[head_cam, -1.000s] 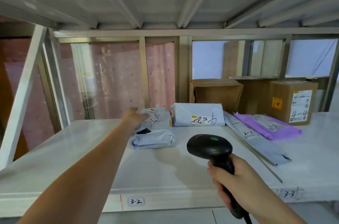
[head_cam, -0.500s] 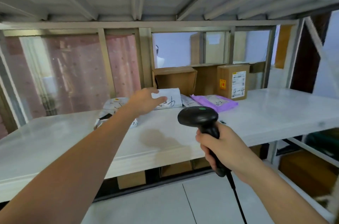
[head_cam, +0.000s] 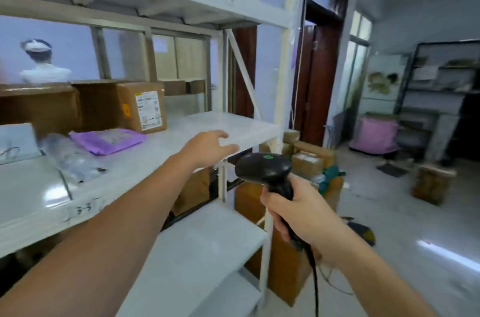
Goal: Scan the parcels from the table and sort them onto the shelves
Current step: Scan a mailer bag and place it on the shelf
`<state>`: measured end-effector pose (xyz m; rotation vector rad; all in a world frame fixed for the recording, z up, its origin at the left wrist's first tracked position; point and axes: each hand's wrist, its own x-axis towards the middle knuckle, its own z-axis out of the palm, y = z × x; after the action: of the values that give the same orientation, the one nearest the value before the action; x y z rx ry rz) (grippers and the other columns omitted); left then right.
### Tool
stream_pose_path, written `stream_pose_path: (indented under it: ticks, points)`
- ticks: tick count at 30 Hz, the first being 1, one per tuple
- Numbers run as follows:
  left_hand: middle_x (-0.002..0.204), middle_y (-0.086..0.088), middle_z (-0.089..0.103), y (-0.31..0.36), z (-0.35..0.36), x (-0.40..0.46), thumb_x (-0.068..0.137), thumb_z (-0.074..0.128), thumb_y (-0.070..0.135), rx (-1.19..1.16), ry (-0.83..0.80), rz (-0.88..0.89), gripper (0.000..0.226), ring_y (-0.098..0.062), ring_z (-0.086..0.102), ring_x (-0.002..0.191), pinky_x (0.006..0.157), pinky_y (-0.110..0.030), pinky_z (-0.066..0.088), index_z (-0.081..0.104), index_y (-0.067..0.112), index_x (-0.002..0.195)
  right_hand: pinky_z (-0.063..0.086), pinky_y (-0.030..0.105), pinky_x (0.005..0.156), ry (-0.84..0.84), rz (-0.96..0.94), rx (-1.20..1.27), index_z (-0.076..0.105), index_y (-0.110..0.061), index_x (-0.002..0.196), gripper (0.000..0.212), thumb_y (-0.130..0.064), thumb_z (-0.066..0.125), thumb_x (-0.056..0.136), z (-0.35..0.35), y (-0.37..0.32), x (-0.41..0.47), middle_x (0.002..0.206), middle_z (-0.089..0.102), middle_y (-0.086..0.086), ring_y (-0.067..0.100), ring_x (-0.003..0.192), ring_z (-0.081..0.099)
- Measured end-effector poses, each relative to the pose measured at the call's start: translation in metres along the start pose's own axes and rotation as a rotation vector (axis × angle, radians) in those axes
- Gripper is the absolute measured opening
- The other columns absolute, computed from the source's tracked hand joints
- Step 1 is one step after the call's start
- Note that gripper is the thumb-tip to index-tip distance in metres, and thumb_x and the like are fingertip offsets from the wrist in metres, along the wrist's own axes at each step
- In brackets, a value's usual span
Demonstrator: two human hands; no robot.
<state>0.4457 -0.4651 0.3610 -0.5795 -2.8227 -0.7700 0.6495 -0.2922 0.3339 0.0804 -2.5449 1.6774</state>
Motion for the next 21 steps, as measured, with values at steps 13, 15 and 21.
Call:
stream_pose_path:
  ticks: [13,15,21]
  points:
    - [0.163,-0.005,0.040,0.112,0.224,0.138,0.098,0.058,0.057,-0.042,-0.421,0.187,0.074,-0.028,0.045,0.144,0.112,-0.039,0.041,0.035,0.022,0.160,0.044,0.043,0.060,0.407,0.303,0.057,0.058,-0.016,0.098,0.002,-0.015,0.060,0.098,-0.150,0.119,0.004,0.058,0.056,0.010,0.028,0.052,0.049]
    - [0.160,-0.004,0.045,0.116,0.248,0.166,0.097,0.059,0.057,-0.044,-0.444,0.201,0.073,-0.027,0.049,0.139,0.110,-0.038,0.044,0.039,0.022,0.158,0.042,0.042,0.058,0.455,0.318,0.060,0.057,-0.013,0.098,0.002,-0.014,0.059,0.098,-0.160,0.134,0.021,0.058,0.054,0.012,0.029,0.054,0.048]
    - [0.152,-0.007,0.053,0.125,0.322,0.239,0.100,0.059,0.046,-0.079,-0.507,0.174,0.061,-0.027,0.053,0.134,0.102,-0.032,0.044,0.047,0.019,0.152,0.040,0.035,0.046,0.484,0.379,0.080,0.058,-0.008,0.098,0.002,-0.010,0.059,0.098,-0.195,0.169,0.081,0.056,0.053,0.012,0.025,0.047,0.047]
